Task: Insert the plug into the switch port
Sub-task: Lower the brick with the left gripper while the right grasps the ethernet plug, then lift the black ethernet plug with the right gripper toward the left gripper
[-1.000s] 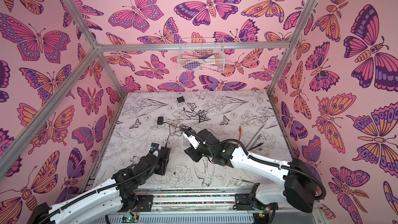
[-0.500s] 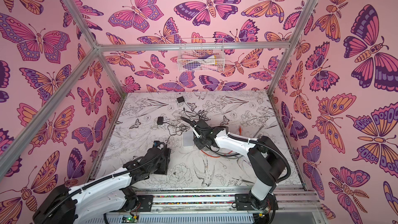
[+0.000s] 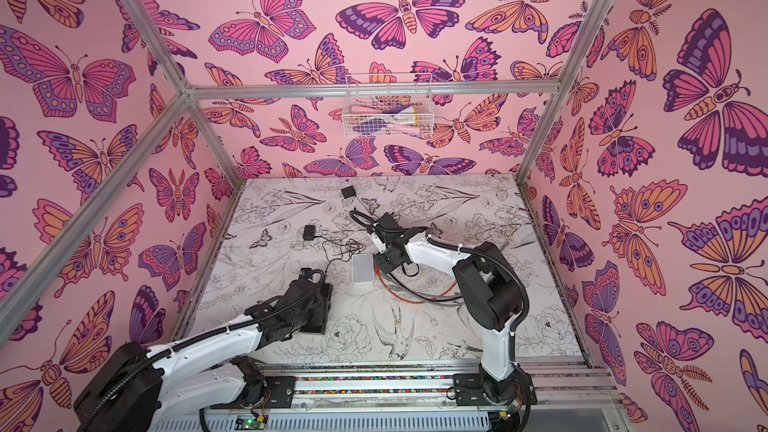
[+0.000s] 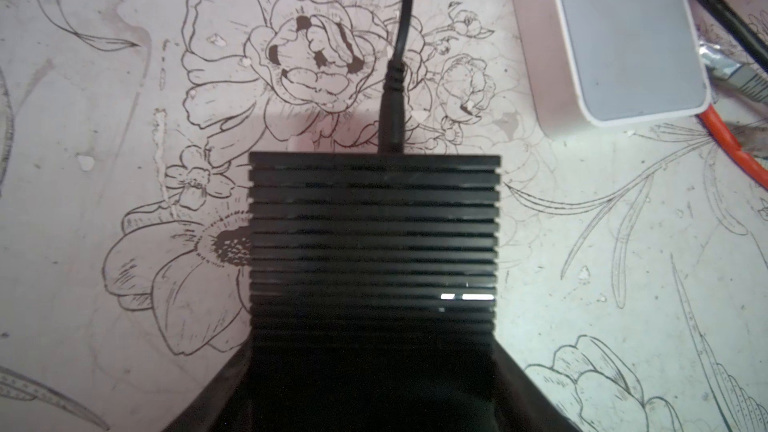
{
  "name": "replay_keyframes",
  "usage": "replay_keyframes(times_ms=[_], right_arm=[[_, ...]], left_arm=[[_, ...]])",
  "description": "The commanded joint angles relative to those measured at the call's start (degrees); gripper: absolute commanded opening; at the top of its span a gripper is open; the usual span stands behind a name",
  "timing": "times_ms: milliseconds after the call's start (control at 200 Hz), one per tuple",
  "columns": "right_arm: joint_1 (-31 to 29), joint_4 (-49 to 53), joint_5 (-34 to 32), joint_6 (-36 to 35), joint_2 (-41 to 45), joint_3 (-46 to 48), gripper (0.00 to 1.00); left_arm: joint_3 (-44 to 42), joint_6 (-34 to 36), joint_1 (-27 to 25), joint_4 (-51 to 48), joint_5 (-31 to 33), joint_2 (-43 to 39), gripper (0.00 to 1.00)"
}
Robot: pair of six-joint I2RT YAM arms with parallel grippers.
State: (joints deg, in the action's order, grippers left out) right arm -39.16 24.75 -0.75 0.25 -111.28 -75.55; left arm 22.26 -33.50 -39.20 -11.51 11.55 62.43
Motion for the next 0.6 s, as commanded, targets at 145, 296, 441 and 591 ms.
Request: replay_keyframes(times_ms=[145,296,441,591], right_arm=[[0.5,4.5,2.6,-1.9,-5.2,-4.9,0.29],[0.5,6.2,2.6,-2.2,-5.7,-6.4,0.11],[0.4,7.6,-0.7,-2.6,-1.2,-6.8,0.03],[0.1,9.4,-9.0,-4.8,7.3,-6.3,0.02]], left_arm=[[4.0,1.7,1.2,-5.1,1.5,-7.7,0.85],[4.8,2.2,2.2,-7.1,0.3,-11.8,1.0],[5.9,2.2,2.5,-9.8,0.4,-14.9,1.0],[7.8,2.1,2.4,-10.7,-1.8,-19.7,0.9]])
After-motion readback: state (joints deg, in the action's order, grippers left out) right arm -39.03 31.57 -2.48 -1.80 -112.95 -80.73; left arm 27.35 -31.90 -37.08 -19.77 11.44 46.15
